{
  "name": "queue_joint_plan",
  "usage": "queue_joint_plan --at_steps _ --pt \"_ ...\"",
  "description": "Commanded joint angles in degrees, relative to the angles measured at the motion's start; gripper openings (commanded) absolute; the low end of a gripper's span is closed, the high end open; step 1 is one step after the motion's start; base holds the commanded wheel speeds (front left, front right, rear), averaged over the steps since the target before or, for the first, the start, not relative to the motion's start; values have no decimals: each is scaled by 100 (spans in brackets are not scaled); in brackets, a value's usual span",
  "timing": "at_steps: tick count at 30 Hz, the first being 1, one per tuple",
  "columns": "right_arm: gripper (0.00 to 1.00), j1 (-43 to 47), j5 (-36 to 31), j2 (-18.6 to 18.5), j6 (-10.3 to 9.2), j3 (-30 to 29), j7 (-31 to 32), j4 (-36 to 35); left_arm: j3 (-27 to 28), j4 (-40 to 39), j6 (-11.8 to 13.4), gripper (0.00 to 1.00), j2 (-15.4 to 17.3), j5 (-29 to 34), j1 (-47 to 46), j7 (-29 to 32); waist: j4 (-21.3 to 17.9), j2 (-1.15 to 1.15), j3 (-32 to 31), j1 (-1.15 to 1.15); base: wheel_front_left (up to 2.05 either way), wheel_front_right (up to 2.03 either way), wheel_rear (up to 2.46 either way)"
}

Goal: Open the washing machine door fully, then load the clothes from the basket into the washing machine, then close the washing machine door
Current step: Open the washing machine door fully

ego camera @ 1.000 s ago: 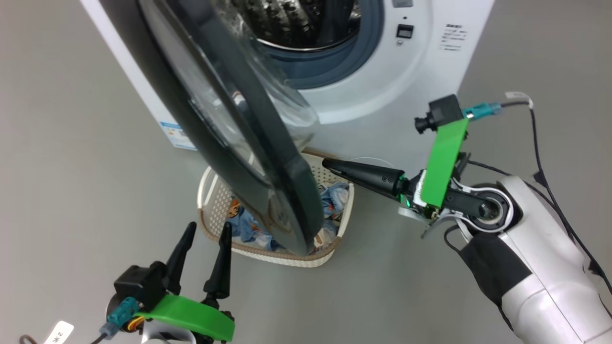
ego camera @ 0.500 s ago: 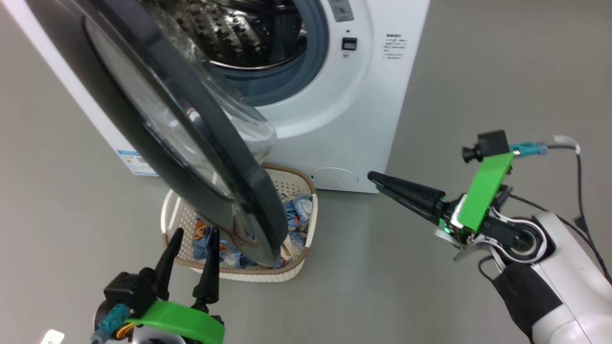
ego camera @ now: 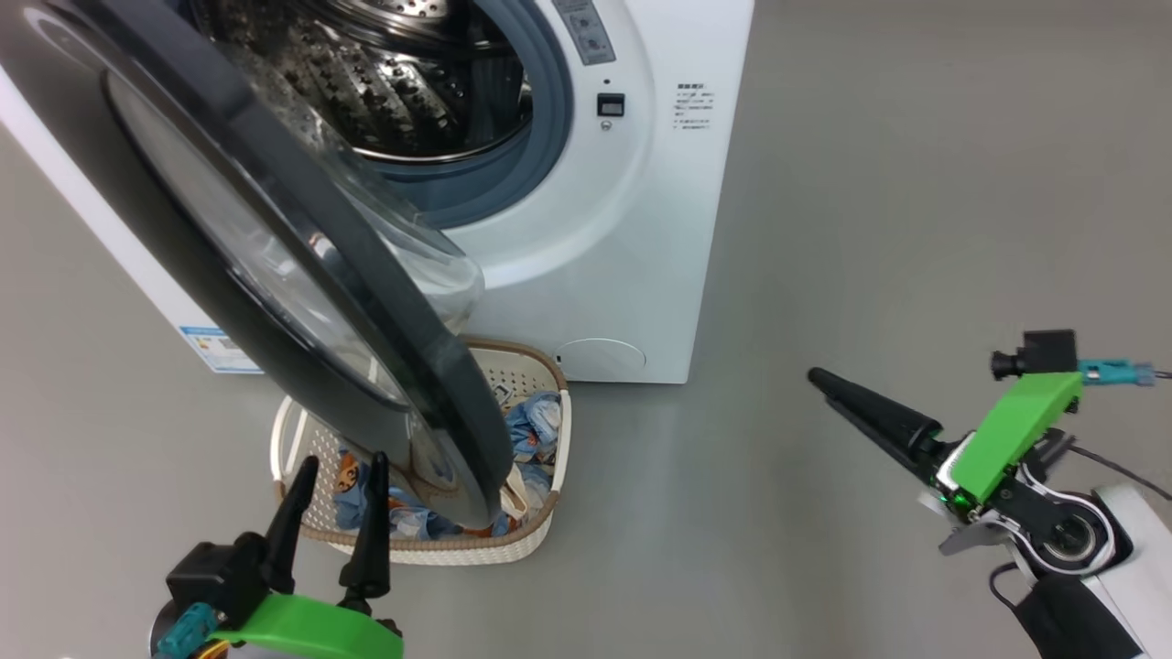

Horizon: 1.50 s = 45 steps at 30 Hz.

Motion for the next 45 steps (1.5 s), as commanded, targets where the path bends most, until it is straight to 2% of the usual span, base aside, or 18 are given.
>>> queue_joint_plan --at_steps 1,6,10,22,27,35,45 --pt "100 72 -126 -106 9 10 -159 -165 221 -168 -14 100 101 74 -17 -37 -48 0 -13 0 0 0 0" --pt "100 219 -939 -514 9 298 -1210 -146 311 -183 -14 100 109 79 31 -37 -125 0 -33 0 0 0 0" --pt "100 262 -1284 -659 9 595 -2109 25 362 -180 -14 100 109 78 55 -37 -165 0 -47 0 0 0 0" --pt "100 57 -1778 -1092 9 1823 -4262 365 419 -171 -14 100 103 88 58 -37 -170 0 -61 0 0 0 0" --pt "100 -18 -1937 -1165 9 1885 -4504 464 442 -183 -14 100 99 86 63 -37 -143 0 -70 0 0 0 0" --pt "100 303 -2860 -913 9 917 -4513 228 483 -210 -14 100 95 103 81 -37 -129 0 -72 0 0 0 0" --pt "100 781 -3970 -631 9 79 -4514 -68 499 -219 -14 100 88 119 101 -37 -131 0 -105 0 0 0 0"
